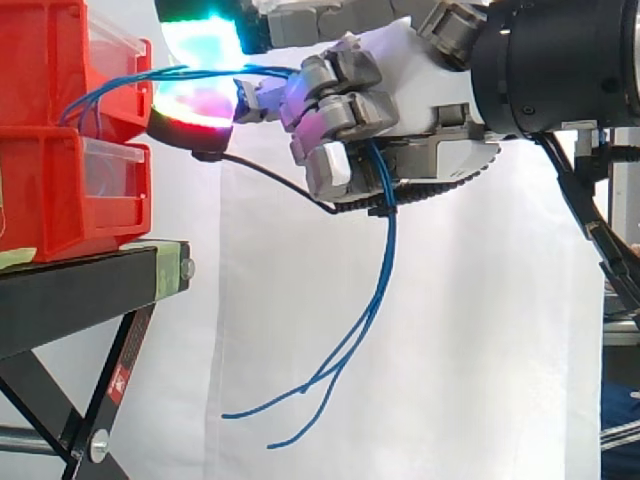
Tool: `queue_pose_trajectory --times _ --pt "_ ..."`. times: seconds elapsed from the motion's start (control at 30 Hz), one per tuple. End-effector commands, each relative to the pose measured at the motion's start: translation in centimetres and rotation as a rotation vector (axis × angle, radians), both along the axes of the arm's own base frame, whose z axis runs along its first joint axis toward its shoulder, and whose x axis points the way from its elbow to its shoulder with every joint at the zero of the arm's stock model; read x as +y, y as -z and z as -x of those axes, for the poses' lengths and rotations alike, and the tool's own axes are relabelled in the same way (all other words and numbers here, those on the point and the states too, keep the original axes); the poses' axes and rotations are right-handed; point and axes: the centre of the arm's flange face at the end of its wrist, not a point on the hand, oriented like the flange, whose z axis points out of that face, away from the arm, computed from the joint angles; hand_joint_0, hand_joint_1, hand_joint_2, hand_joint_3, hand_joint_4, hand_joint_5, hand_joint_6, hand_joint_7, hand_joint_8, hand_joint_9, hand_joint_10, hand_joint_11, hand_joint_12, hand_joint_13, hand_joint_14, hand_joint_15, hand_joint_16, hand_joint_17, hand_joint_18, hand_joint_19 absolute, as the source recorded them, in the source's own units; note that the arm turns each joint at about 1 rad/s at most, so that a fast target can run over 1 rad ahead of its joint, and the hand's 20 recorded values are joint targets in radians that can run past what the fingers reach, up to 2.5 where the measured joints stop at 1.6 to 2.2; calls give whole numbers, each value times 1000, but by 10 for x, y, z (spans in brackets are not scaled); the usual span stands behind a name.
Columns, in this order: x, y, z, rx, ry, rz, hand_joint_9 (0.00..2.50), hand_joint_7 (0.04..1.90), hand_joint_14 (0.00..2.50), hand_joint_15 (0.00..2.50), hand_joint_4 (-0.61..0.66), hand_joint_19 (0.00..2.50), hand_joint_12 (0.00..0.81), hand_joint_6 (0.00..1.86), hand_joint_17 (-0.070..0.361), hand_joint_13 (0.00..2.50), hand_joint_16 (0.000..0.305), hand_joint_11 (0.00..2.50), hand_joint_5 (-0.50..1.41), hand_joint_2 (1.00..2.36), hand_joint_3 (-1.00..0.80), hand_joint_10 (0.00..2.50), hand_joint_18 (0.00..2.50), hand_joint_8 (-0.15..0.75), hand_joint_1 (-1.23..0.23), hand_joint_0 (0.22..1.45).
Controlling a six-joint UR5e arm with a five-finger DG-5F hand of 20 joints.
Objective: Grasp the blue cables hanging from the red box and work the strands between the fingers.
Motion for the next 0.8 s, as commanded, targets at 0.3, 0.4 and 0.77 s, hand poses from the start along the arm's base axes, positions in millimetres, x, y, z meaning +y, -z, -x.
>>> queue_pose_trajectory --times 0.3,0.4,0.77 --pt "0 1 0 2 0 0 873 1090 2500 1703 346 463 678 780 196 1558 262 2500 2 1001 205 2500 2080 653 -609 887" --pt "0 0 0 -1 0 -1 779 1061 2500 1704 331 523 673 834 188 1492 250 2500 -72 1006 198 2500 2000 642 -684 917" --pt "-1 0 0 -1 3 -2 516 1108 2500 1796 248 936 640 776 147 1265 65 2500 -148 1022 -381 2500 1757 587 -749 1057"
